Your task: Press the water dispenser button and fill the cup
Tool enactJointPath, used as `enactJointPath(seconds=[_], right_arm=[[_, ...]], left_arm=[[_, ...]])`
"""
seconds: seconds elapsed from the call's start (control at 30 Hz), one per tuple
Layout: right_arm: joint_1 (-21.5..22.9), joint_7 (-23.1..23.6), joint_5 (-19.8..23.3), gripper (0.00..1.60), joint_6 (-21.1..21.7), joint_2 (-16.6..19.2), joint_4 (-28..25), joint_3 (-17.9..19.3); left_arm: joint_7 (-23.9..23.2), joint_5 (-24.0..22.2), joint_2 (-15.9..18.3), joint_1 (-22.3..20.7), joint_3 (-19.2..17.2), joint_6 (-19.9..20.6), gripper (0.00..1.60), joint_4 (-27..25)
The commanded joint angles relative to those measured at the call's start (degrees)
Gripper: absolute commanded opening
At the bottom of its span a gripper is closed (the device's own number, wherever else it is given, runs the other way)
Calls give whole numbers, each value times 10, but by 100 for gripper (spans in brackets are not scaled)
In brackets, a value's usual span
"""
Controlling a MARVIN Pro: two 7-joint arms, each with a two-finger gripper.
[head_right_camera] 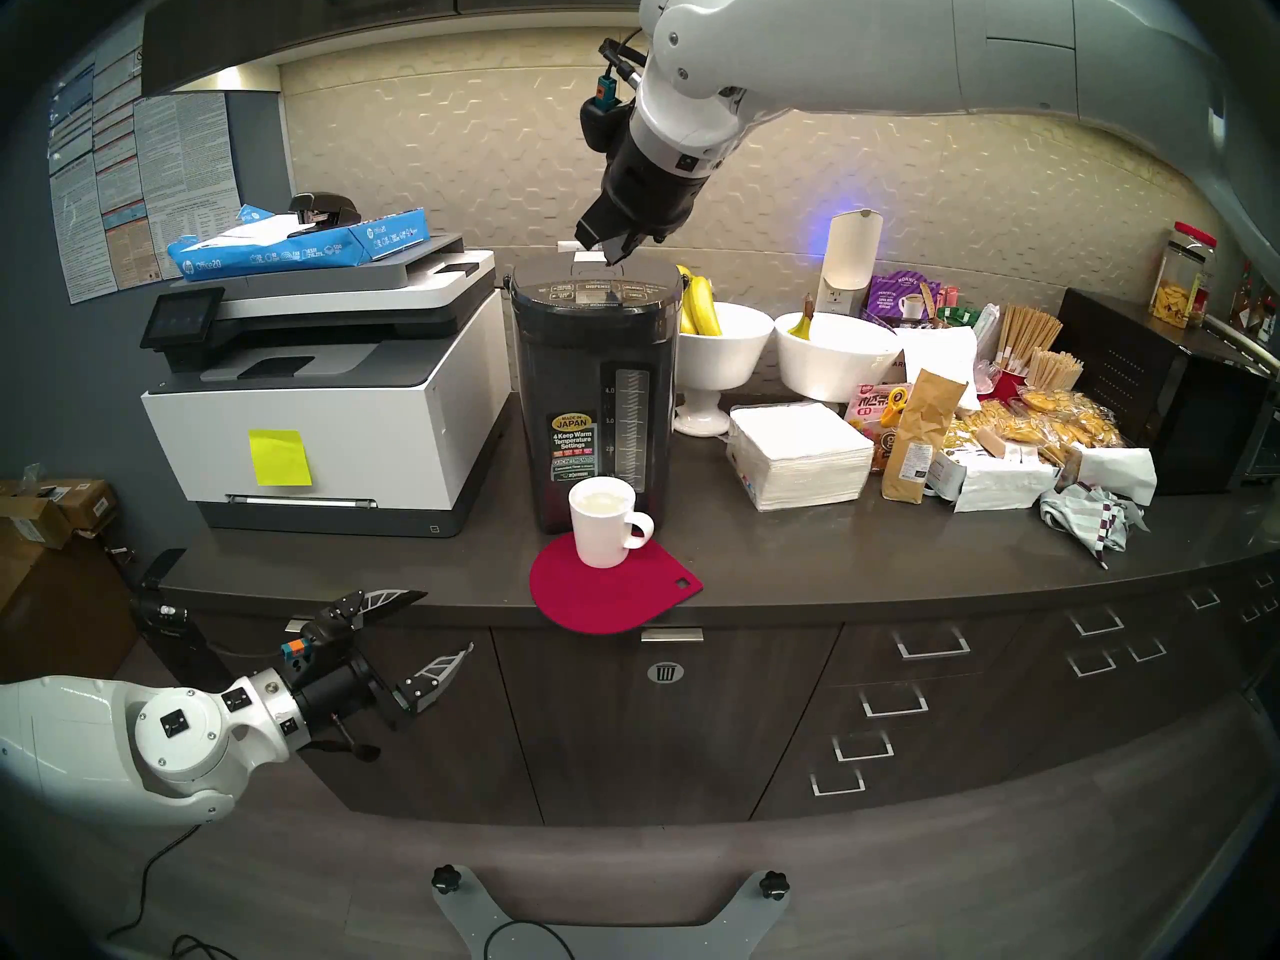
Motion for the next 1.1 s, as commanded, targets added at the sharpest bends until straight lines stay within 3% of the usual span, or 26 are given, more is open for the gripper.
enactJointPath(seconds=[0.0, 0.47, 0.5, 0.57, 0.63, 0.67, 1.07], right_arm=[[58, 0, 1, 0, 3, 38, 24, 20], [108, -6, 22, 0, 2, 115, 1, 34], [118, -9, 30, 0, 1, 136, -12, 35], [123, -9, 34, 0, 2, 136, -13, 30], [132, -16, 39, 0, 2, 160, -36, 30], [133, -16, 44, 0, 4, 150, -28, 23], [200, -51, 73, 0, -12, 234, -126, -37]], left_arm=[[0, 1, -1, -5, -5, -3, 160, -3], [0, 1, -1, -6, -4, -3, 160, -3], [0, 1, -1, -6, -4, -3, 160, -3], [0, 1, -1, -6, -4, -3, 160, -3], [0, 1, -1, -6, -3, -3, 160, -3], [0, 1, -1, -6, -3, -3, 160, -3], [0, 1, -1, -6, -3, -3, 160, -3]])
